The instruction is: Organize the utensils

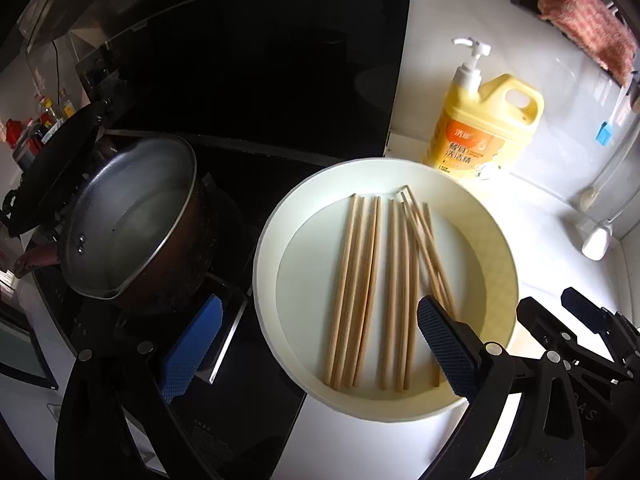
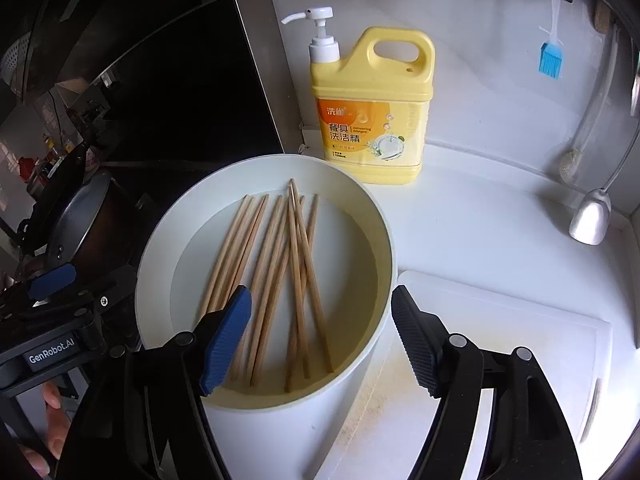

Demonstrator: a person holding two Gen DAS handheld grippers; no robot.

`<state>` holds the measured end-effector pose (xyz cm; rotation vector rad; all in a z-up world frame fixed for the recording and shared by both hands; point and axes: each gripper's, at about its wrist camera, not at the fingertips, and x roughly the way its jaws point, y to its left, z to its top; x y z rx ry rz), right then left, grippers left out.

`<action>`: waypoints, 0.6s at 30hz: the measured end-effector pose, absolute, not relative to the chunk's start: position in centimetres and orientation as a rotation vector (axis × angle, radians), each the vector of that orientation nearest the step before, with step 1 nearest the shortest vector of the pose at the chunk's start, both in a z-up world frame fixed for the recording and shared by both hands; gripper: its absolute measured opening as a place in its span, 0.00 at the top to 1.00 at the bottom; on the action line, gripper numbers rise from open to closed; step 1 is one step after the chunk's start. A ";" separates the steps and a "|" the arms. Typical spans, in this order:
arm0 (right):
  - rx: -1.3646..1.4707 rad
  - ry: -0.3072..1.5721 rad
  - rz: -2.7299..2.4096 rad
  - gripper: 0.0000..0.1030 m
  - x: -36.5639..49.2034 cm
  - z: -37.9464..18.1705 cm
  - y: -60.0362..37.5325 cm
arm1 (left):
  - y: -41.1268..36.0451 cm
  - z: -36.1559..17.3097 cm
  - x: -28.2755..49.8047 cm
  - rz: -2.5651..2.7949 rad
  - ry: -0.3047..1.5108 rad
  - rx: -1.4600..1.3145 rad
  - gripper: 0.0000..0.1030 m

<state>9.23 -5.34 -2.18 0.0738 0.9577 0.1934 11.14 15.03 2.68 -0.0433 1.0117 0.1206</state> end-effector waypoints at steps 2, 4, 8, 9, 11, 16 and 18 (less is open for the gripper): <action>0.075 0.955 0.193 0.33 8.8 -1.9 -5.4 | 15.0 3.2 10.7 0.124 1.001 -0.042 0.07; 0.080 0.952 0.190 0.33 8.5 -1.6 -5.5 | 15.1 3.6 10.5 0.123 0.997 -0.053 0.07; 0.076 0.945 0.191 0.30 8.1 -1.3 -5.4 | 15.5 4.3 9.9 0.124 0.985 -0.086 0.07; 0.078 0.945 0.194 0.30 8.0 -1.3 -5.5 | 15.6 4.4 9.8 0.128 0.981 -0.086 0.07; 0.080 0.944 0.197 0.30 7.9 -1.2 -5.4 | 15.7 4.6 9.8 0.129 0.974 -0.082 0.07; 0.078 0.939 0.201 0.30 7.7 -1.0 -5.2 | 15.8 4.8 9.5 0.135 0.969 -0.079 0.07; 0.076 0.941 0.202 0.30 7.7 -1.0 -5.2 | 15.8 4.9 9.4 0.138 0.967 -0.075 0.07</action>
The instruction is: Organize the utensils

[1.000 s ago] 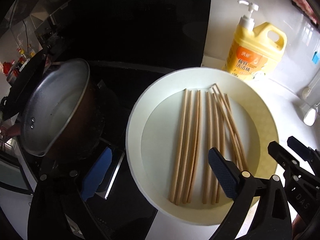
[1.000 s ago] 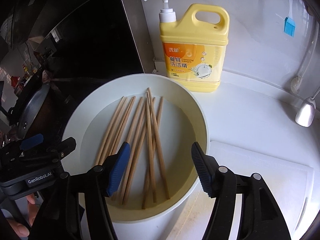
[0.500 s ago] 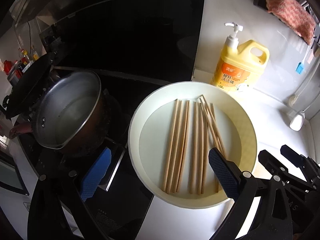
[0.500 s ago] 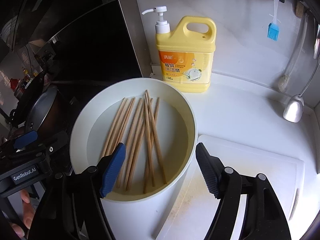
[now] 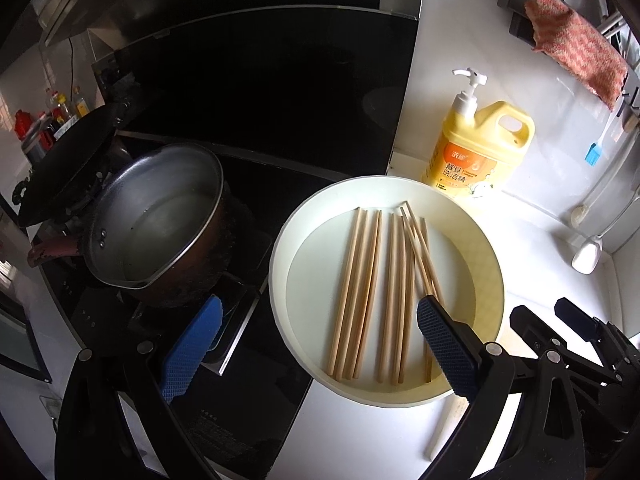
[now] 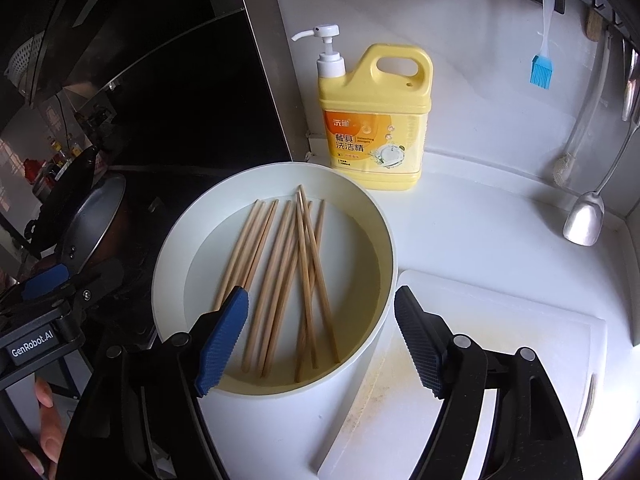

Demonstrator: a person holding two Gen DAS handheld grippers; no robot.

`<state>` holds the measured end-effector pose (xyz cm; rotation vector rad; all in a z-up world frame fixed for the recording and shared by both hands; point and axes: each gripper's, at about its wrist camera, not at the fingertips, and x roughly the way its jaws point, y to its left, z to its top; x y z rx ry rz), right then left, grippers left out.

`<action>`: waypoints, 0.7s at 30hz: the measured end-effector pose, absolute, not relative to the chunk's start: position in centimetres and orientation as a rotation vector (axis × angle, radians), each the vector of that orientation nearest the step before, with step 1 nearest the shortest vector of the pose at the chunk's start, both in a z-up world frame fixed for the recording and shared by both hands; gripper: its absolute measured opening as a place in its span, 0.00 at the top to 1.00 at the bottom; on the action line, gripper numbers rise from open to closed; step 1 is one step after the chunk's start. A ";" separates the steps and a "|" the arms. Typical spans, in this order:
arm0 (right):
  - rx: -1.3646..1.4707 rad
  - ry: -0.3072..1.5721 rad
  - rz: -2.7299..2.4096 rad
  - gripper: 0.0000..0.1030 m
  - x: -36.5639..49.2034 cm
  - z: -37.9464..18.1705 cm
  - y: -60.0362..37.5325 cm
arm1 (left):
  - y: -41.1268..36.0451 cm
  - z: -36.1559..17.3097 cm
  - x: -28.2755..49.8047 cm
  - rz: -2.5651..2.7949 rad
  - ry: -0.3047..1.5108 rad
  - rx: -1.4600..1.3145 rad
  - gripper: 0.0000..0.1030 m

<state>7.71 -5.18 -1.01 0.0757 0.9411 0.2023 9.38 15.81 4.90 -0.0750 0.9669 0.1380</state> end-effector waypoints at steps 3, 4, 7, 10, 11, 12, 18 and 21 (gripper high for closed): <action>0.078 0.944 0.203 0.29 7.7 -1.0 -5.1 | 16.0 5.0 9.4 0.136 0.966 -0.076 0.07; 0.078 0.946 0.205 0.29 7.7 -1.0 -5.1 | 16.0 5.0 9.5 0.134 0.967 -0.073 0.07; 0.072 0.948 0.203 0.28 7.8 -1.0 -5.0 | 16.0 5.0 9.4 0.138 0.968 -0.068 0.07; 0.069 0.947 0.205 0.28 7.8 -1.0 -5.0 | 16.1 5.0 9.4 0.138 0.967 -0.068 0.07; 0.070 0.948 0.205 0.28 7.9 -1.1 -5.0 | 16.1 5.0 9.5 0.137 0.967 -0.067 0.07; 0.071 0.950 0.206 0.28 7.9 -1.1 -5.0 | 16.1 5.0 9.5 0.136 0.968 -0.066 0.07; 0.065 0.957 0.211 0.28 7.9 -1.2 -4.8 | 16.3 5.0 9.6 0.144 0.969 -0.063 0.06; 0.065 0.958 0.211 0.28 8.0 -1.2 -4.8 | 16.3 4.9 9.7 0.146 0.969 -0.062 0.06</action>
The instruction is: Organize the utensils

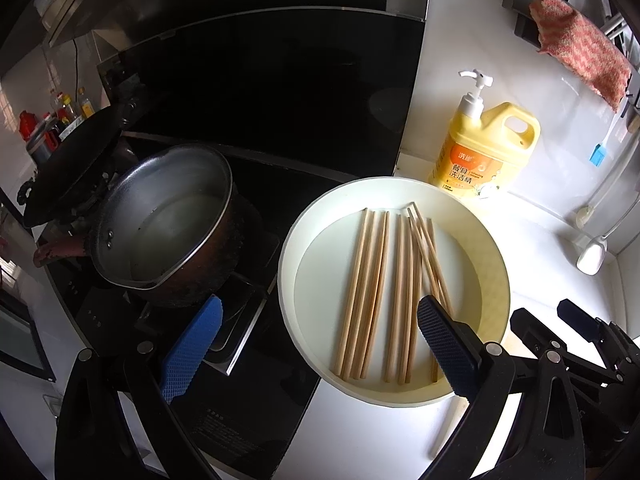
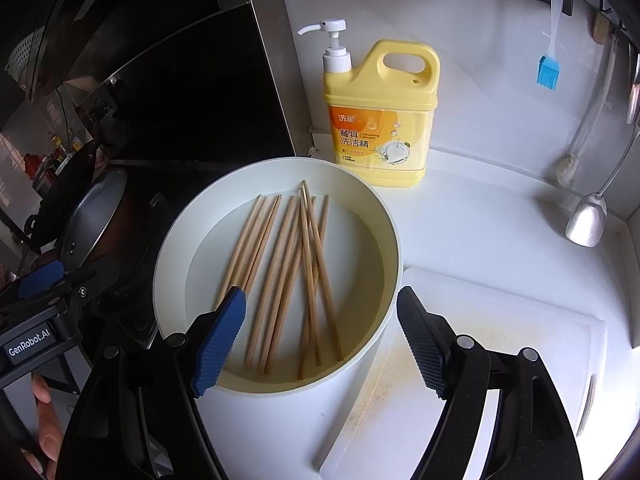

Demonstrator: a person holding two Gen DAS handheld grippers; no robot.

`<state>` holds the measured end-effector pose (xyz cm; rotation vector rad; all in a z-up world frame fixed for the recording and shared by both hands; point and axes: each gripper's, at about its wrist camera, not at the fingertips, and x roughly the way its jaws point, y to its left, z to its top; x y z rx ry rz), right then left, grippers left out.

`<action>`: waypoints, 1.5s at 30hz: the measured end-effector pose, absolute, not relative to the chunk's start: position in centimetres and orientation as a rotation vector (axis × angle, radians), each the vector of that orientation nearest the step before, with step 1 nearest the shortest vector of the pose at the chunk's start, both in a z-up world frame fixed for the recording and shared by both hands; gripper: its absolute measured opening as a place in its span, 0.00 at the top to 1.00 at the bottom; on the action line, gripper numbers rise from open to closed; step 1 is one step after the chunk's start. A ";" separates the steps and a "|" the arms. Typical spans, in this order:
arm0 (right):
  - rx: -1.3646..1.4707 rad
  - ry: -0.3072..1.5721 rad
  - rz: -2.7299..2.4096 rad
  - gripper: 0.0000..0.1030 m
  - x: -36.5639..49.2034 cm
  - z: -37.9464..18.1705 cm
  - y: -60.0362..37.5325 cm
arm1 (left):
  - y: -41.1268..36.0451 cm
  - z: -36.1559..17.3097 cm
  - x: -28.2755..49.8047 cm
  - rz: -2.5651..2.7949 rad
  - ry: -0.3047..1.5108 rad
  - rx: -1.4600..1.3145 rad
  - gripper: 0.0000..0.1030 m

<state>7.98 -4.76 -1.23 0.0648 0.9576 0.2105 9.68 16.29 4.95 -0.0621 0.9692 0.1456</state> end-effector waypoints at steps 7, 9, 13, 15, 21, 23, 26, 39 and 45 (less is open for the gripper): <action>0.065 0.958 0.209 0.28 8.1 -1.3 -4.8 | 16.3 4.9 9.8 0.150 0.981 -0.055 0.06; 0.064 0.958 0.208 0.28 8.1 -1.3 -4.9 | 16.3 4.8 9.8 0.155 0.985 -0.055 0.06; 0.066 0.959 0.208 0.28 8.1 -1.3 -4.9 | 16.4 4.9 9.8 0.158 0.975 -0.061 0.06; 0.065 0.958 0.208 0.28 8.1 -1.3 -5.0 | 16.6 5.0 9.8 0.167 0.970 -0.060 0.06; 0.064 0.955 0.205 0.28 7.9 -1.2 -4.9 | 16.4 5.0 9.7 0.164 0.975 -0.044 0.06; 0.063 0.954 0.203 0.28 7.9 -1.2 -4.8 | 16.4 5.0 9.7 0.163 0.974 -0.036 0.06; 0.063 0.954 0.202 0.28 7.8 -1.2 -4.7 | 16.4 5.1 9.7 0.162 0.972 -0.029 0.06; 0.063 0.956 0.201 0.28 7.8 -1.3 -4.7 | 16.4 5.1 9.6 0.145 0.963 -0.029 0.06; 0.065 0.956 0.199 0.28 7.7 -1.2 -4.5 | 16.8 4.7 10.0 0.155 0.998 -0.046 0.06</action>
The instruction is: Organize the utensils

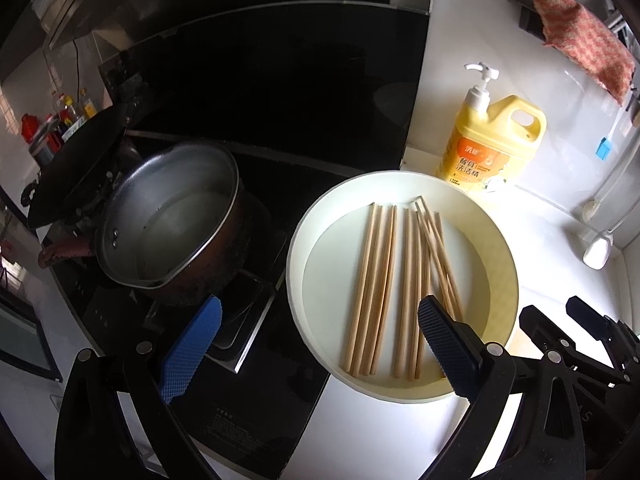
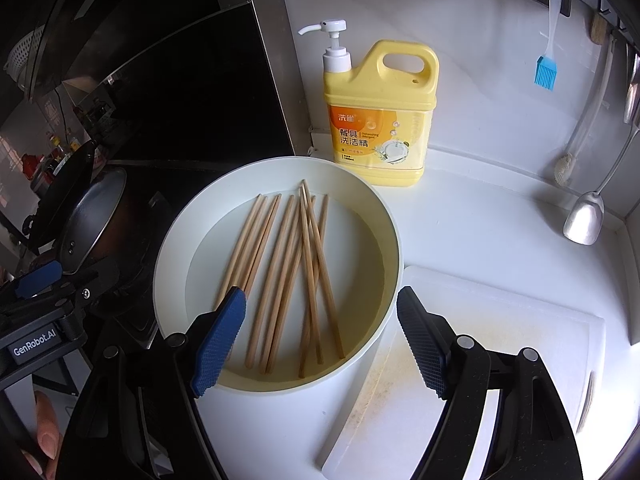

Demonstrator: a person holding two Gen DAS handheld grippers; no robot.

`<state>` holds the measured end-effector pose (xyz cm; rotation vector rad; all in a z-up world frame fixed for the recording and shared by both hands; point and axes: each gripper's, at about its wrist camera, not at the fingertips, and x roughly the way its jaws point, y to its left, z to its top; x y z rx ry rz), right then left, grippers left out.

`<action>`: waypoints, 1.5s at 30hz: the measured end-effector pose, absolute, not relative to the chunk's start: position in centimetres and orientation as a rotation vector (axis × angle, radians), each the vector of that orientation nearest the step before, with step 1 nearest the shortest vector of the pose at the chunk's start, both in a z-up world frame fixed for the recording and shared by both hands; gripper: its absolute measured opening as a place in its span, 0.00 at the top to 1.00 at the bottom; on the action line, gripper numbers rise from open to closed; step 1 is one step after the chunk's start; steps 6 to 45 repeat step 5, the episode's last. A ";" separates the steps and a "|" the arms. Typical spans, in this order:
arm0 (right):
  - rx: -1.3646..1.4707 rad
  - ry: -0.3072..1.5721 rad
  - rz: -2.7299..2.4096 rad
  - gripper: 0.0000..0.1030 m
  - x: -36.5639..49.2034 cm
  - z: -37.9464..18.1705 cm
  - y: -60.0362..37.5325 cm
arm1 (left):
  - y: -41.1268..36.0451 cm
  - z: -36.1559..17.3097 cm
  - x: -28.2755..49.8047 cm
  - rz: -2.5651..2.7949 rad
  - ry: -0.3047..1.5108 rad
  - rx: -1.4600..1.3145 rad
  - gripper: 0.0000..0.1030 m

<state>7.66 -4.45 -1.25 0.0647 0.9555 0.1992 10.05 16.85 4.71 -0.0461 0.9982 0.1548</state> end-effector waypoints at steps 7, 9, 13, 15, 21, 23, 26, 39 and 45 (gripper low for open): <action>0.064 0.956 0.199 0.28 7.6 -1.2 -4.4 | 17.2 4.3 10.1 0.156 1.009 -0.053 0.06; 0.064 0.956 0.199 0.28 7.6 -1.2 -4.4 | 17.2 4.3 10.1 0.156 1.009 -0.053 0.06; 0.064 0.956 0.199 0.28 7.6 -1.2 -4.4 | 17.2 4.3 10.1 0.156 1.009 -0.053 0.06; 0.064 0.956 0.199 0.28 7.6 -1.2 -4.4 | 17.2 4.3 10.1 0.156 1.009 -0.053 0.06; 0.064 0.956 0.199 0.28 7.6 -1.2 -4.4 | 17.2 4.3 10.1 0.156 1.009 -0.053 0.06; 0.064 0.956 0.199 0.28 7.6 -1.2 -4.4 | 17.2 4.3 10.1 0.156 1.009 -0.053 0.06; 0.064 0.956 0.199 0.28 7.6 -1.2 -4.4 | 17.2 4.3 10.1 0.156 1.009 -0.053 0.06; 0.064 0.956 0.199 0.28 7.6 -1.2 -4.4 | 17.2 4.3 10.1 0.156 1.009 -0.053 0.06; 0.064 0.956 0.199 0.28 7.6 -1.2 -4.4 | 17.2 4.3 10.1 0.156 1.009 -0.053 0.06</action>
